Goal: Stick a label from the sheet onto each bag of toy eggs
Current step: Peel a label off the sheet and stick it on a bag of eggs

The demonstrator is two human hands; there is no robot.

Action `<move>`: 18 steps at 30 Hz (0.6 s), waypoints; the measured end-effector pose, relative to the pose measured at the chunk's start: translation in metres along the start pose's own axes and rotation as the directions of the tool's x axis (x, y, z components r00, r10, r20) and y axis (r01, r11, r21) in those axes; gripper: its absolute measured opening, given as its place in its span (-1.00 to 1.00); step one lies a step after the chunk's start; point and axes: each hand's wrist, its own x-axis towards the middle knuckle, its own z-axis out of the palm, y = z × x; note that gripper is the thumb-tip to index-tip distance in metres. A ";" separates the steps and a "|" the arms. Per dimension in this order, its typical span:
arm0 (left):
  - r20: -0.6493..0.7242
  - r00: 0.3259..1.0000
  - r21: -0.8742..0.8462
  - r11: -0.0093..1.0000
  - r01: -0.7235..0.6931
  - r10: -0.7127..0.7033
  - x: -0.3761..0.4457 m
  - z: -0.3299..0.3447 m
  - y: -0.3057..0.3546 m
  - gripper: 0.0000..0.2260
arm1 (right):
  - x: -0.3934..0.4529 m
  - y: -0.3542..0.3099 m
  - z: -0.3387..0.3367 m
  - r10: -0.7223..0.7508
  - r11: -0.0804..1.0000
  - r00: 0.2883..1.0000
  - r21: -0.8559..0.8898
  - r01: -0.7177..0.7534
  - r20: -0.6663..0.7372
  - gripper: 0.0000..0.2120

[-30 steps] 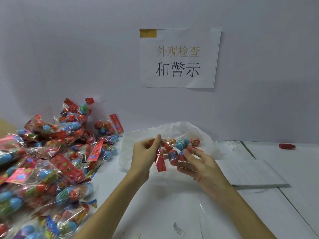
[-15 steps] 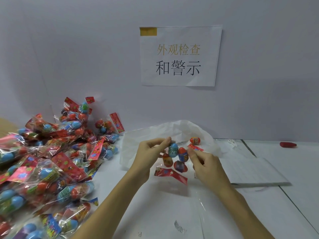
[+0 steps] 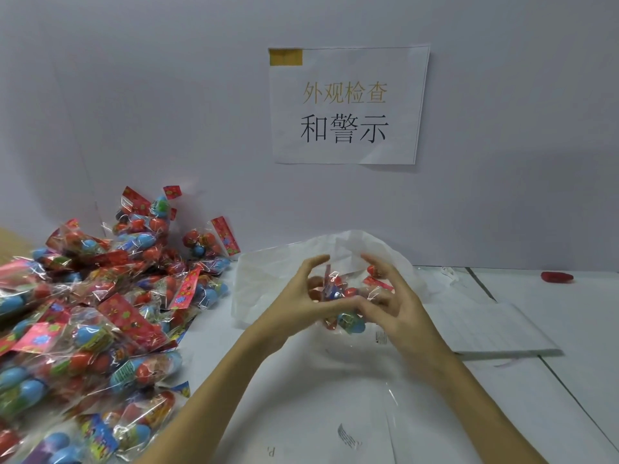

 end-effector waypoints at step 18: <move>-0.484 0.870 -0.179 0.984 0.005 -0.092 0.001 0.002 0.003 -0.86 | 0.002 0.001 0.009 0.236 0.924 0.971 0.316 -0.215 -0.030 -0.71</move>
